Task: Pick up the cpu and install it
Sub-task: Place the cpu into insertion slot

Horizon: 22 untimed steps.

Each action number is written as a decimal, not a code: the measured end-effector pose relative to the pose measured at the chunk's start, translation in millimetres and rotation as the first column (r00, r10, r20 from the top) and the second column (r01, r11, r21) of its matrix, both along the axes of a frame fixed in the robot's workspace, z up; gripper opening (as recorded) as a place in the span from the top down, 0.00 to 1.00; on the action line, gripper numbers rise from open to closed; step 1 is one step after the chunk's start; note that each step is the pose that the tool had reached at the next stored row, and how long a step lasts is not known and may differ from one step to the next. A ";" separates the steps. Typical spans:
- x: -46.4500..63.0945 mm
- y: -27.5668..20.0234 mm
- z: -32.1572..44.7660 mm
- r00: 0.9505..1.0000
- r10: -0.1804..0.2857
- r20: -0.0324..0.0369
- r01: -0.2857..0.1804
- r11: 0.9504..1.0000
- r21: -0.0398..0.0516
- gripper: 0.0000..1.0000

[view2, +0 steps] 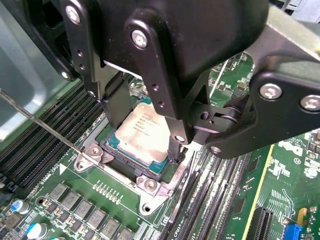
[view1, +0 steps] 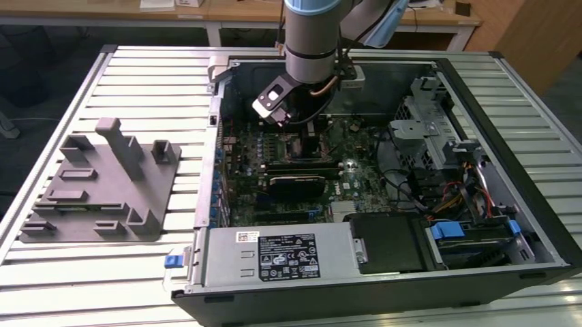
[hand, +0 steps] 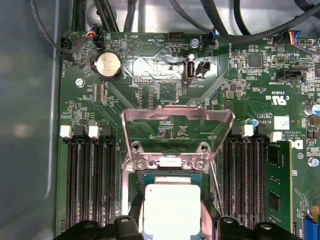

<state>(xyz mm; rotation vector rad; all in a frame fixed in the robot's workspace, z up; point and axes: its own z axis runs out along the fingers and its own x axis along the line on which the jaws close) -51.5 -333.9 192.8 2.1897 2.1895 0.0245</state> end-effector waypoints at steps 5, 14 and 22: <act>0.1 0.0 1.2 1.000 0.000 0.000 0.000 1.000 0.003 0.46; 1.3 -0.1 1.2 1.000 0.000 0.000 0.000 1.000 0.006 0.46; 2.0 -0.2 -0.4 1.000 0.000 0.000 0.000 1.000 0.005 0.46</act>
